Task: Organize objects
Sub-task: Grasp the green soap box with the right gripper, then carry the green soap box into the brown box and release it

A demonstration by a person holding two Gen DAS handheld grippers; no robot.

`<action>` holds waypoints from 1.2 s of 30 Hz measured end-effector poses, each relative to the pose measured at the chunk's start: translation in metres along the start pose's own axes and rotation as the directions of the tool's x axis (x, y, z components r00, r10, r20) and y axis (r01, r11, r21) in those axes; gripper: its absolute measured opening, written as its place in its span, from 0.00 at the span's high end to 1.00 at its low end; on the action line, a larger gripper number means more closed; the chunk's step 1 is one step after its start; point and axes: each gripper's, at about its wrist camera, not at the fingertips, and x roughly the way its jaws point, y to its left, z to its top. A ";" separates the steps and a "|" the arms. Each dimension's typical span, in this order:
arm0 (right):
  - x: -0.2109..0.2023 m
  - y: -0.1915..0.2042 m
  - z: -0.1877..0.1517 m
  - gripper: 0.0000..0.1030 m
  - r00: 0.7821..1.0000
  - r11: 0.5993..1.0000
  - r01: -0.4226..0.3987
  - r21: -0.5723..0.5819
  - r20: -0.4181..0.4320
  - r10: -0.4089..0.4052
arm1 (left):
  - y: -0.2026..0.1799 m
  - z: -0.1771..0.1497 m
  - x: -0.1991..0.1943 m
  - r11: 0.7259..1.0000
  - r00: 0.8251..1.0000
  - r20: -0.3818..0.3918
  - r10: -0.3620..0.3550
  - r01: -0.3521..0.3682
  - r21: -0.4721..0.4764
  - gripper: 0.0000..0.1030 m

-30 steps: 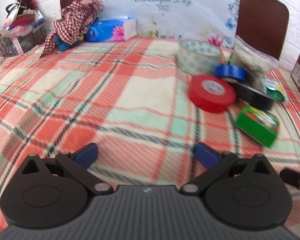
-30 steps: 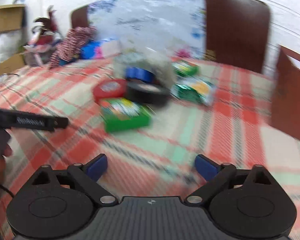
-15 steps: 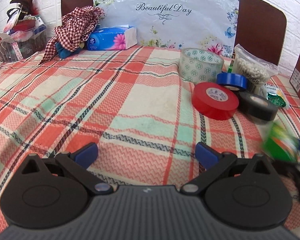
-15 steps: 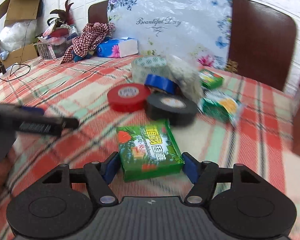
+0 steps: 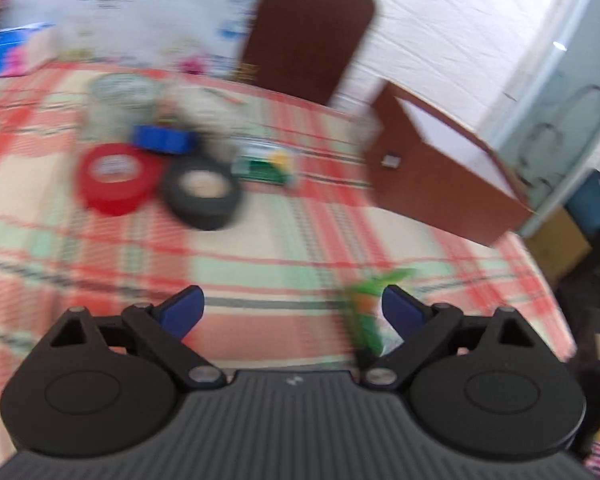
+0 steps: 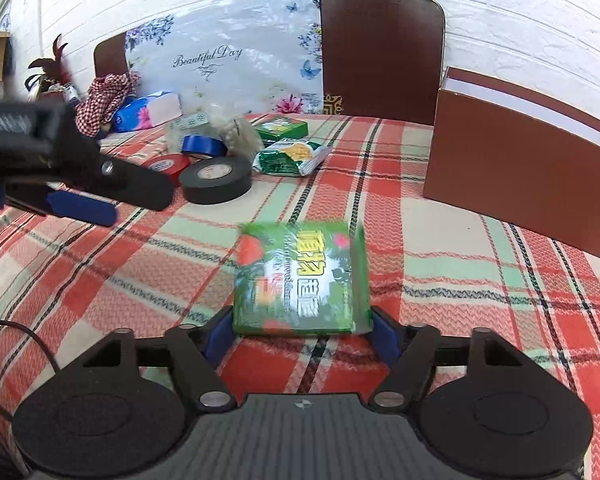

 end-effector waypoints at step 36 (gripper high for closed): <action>-0.016 -0.137 0.063 0.41 0.847 0.936 0.318 0.149 0.399 -0.351 | -0.217 0.119 0.147 0.906 0.980 -0.081 -0.182 0.199 0.374 0.51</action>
